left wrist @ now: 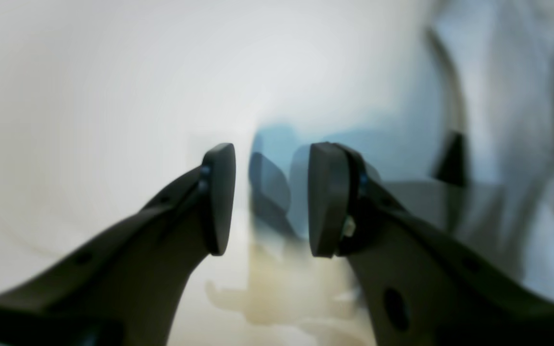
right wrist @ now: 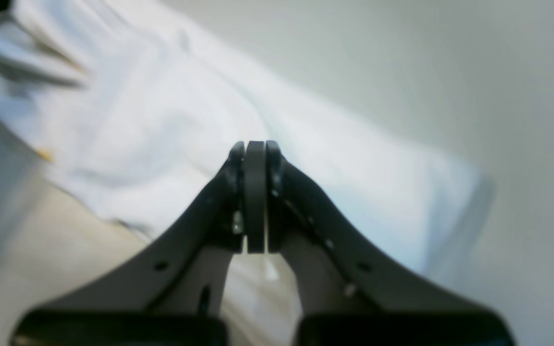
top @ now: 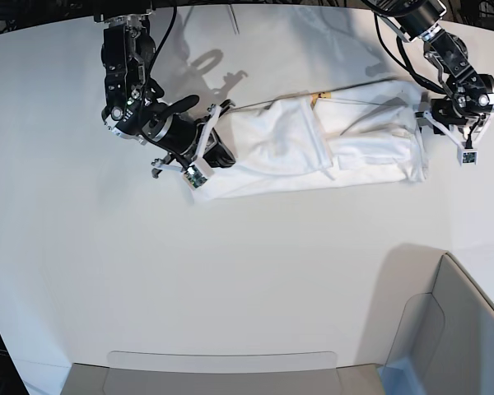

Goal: Layout the t-shirt on the table in an organized manner, then fold the t-shirt properly

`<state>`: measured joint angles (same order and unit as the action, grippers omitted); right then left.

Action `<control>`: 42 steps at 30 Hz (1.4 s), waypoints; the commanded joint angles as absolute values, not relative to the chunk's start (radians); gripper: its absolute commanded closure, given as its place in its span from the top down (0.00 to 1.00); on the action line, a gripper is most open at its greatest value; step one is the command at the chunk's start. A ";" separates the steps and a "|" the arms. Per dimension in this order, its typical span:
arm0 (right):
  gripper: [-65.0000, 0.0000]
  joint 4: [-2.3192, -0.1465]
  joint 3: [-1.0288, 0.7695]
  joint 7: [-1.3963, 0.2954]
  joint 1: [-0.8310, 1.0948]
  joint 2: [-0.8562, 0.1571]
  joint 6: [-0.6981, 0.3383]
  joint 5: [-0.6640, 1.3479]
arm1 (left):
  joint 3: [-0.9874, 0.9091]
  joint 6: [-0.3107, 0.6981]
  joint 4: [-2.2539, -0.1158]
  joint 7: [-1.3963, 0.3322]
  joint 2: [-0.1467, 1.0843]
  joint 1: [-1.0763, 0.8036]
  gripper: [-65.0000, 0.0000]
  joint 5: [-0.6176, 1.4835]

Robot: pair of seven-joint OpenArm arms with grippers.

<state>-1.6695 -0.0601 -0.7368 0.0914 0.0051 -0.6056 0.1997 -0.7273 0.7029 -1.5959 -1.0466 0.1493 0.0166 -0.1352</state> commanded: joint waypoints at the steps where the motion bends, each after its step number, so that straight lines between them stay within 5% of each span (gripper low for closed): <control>1: 0.00 -1.649 -0.073 -0.707 0.061 0.007 -0.610 0.220 | -0.730 0.698 -1.647 -1.043 0.166 0.033 0.42 -0.133; 11: 0.00 -1.537 -0.081 -0.707 0.028 0.007 -0.610 0.219 | -0.828 0.698 -1.871 -1.337 0.157 0.176 0.47 -0.042; 18: 0.00 -1.535 -0.079 -0.707 0.028 0.004 -0.610 0.217 | -0.909 0.698 -1.857 -1.396 0.211 0.131 0.47 0.397; 25: 0.00 -1.520 -0.079 -0.707 0.028 0.002 -0.610 0.217 | -0.926 0.698 -1.593 -1.396 0.262 0.002 0.47 0.866; 30: 0.00 -1.486 -0.077 -0.707 0.024 0.002 -0.610 0.216 | -0.928 0.698 -1.423 -1.396 0.312 0.005 0.47 0.881; 42: 0.00 -1.471 -0.077 -0.707 0.022 0.002 -0.610 0.216 | -0.780 0.698 -1.415 -1.396 0.298 -0.002 0.47 0.883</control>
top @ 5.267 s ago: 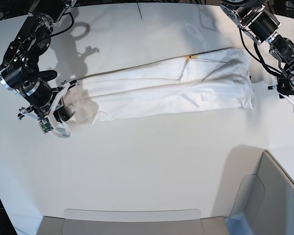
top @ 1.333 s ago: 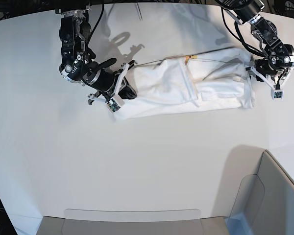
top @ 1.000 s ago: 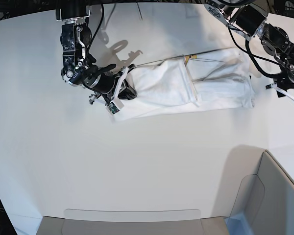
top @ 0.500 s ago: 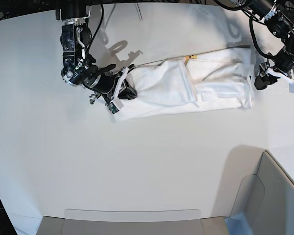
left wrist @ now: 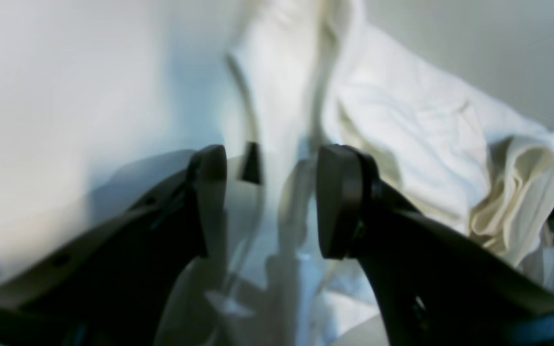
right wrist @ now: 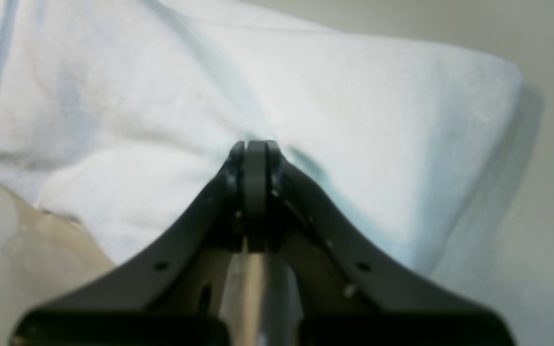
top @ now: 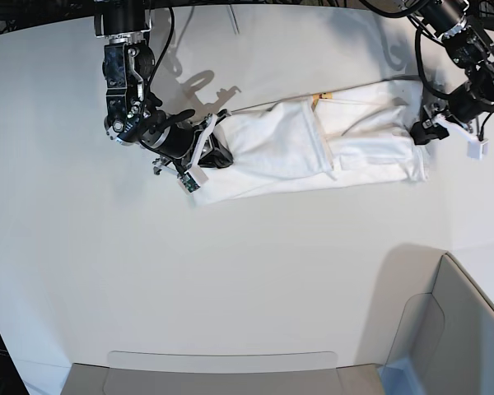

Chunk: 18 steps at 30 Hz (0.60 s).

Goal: Layout the t-shirt on the table in an organized manner, then fold the t-shirt properly

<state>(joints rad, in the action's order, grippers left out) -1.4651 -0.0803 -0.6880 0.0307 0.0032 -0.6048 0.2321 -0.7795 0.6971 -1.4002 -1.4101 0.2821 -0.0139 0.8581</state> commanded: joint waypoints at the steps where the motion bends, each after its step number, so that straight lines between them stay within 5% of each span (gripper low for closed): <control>1: 0.00 -1.471 -0.077 -0.707 0.022 0.002 -0.610 0.216 | -0.763 0.698 -1.414 -1.396 0.289 -0.002 0.47 0.883; 14: 0.00 -1.475 -0.077 -0.707 0.022 0.010 -0.610 0.128 | -0.748 0.698 -1.411 -1.396 0.246 -0.022 0.47 0.843; 18: 0.00 -1.481 -0.077 -0.707 0.024 0.010 -0.616 0.128 | -0.748 0.698 -1.411 -1.396 0.246 -0.018 0.31 0.739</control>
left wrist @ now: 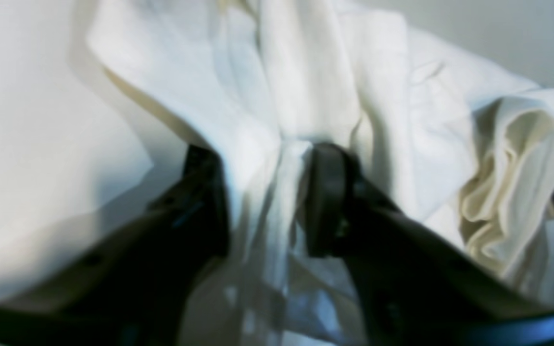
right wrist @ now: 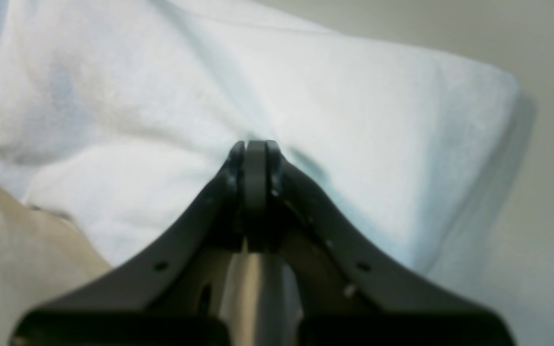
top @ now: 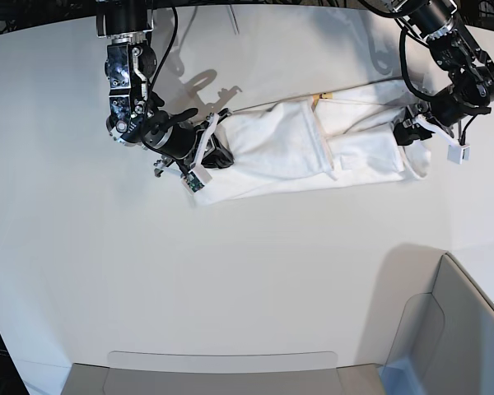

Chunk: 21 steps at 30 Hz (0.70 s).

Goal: Layout the t-shirt on the table in an organized manner, then fold the t-shirt properly

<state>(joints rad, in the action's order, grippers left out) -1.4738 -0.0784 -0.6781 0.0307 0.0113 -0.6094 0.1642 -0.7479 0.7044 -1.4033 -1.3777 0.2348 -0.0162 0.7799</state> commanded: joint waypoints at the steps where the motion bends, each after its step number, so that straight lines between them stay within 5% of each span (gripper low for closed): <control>1: 0.00 -1.488 -0.077 -0.707 0.025 0.010 -0.618 0.128 | -0.748 0.698 -1.411 -1.396 0.246 -0.016 0.25 0.713; 6: 0.00 -1.557 -0.077 -0.707 0.033 0.015 -0.618 0.131 | -0.748 0.698 -1.411 -1.396 0.246 0.045 0.03 0.562; 21: 0.00 -1.621 -0.077 -0.707 0.031 0.074 -0.618 0.131 | -0.677 0.698 -1.486 -1.396 0.280 0.317 0.03 0.108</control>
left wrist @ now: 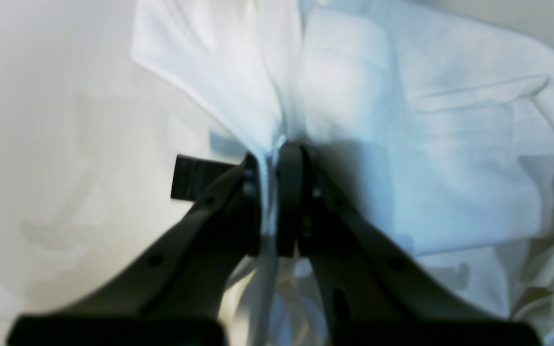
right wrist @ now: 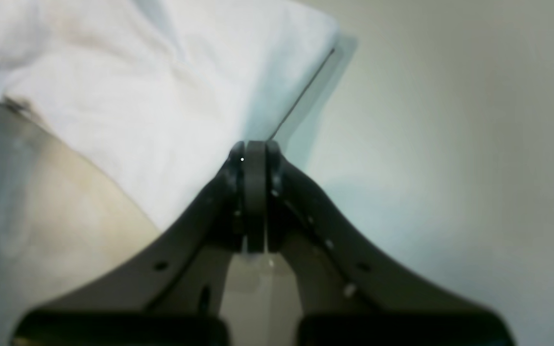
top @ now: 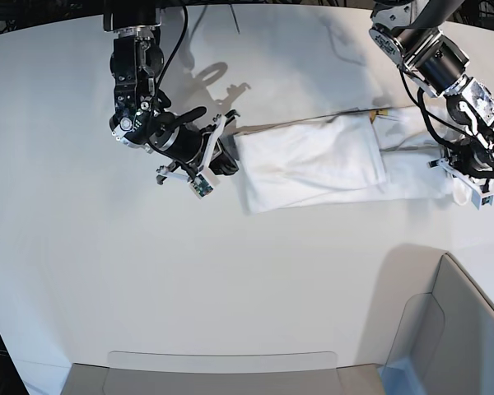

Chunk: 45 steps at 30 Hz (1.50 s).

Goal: Layout the t-shirt on the table in an organized manner, then fold the t-shirt properly
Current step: 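Lift the other strip end with the left gripper and fold it over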

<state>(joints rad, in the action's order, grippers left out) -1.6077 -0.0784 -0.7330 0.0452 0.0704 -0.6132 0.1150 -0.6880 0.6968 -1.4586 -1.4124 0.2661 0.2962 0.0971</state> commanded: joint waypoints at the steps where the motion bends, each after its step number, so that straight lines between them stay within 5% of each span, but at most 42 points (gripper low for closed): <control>1: 0.00 -1.621 -0.077 -0.707 0.033 0.077 -0.618 0.131 | -0.642 0.698 -1.523 -1.396 0.280 0.317 0.03 0.104; 12: 0.00 -1.620 -0.008 -0.707 0.035 0.088 -0.618 0.131 | -0.489 0.698 -1.966 -1.396 0.185 0.143 0.03 0.104; 24: 0.00 -1.537 0.002 -0.707 0.018 0.091 -0.618 0.131 | -0.134 0.698 -2.037 -1.396 0.082 0.101 0.03 0.104; 45: 0.00 -1.466 -0.001 -0.705 0.002 0.091 -0.618 0.131 | 0.002 0.698 -2.038 -1.396 -0.039 0.145 0.03 0.111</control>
